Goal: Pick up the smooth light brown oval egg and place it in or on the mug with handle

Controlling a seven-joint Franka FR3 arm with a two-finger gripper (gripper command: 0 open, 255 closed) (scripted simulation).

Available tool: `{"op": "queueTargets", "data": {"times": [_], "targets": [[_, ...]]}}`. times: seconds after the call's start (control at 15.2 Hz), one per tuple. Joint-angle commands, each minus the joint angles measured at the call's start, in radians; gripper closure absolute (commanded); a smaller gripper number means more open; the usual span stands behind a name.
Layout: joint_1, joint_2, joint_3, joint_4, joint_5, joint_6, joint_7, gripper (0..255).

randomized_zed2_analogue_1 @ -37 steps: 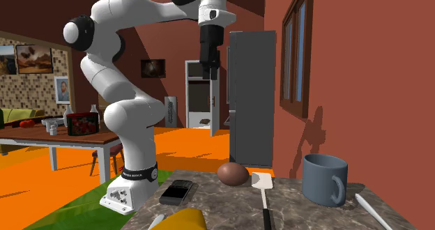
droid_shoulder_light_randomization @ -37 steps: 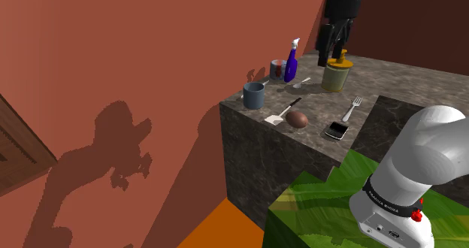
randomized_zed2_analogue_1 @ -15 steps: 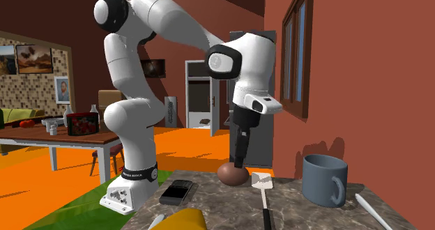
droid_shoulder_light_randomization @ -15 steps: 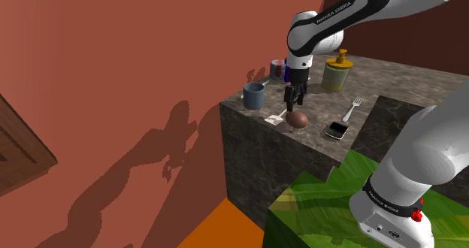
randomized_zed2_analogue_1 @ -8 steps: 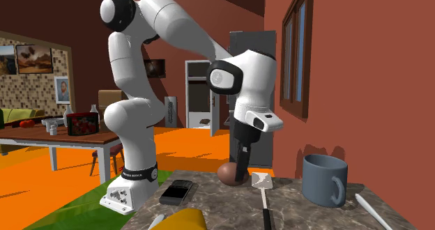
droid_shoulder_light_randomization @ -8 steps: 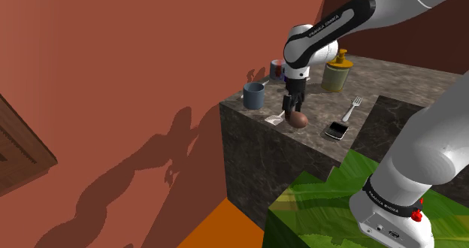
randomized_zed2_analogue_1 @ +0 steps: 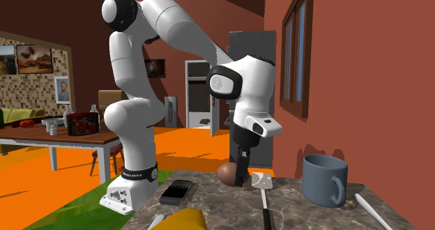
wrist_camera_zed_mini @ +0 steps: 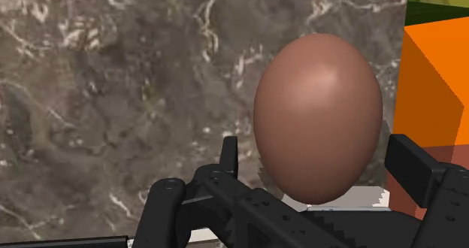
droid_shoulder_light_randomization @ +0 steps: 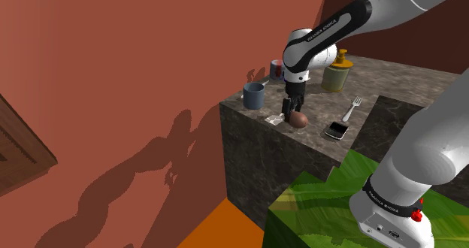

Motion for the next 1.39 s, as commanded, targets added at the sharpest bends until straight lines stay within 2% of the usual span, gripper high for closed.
{"op": "queueTargets", "data": {"times": [0.0,0.07,0.66,1.32], "targets": [[0.0,0.0,0.0,0.0,0.0,0.0,0.0,0],[0.0,0.0,0.0,0.0,0.0,0.0,0.0,255],[0.0,0.0,0.0,0.0,0.0,0.0,0.0,255],[-0.005,-0.089,0.006,0.063,-0.021,-0.149,0.028,255]]}}
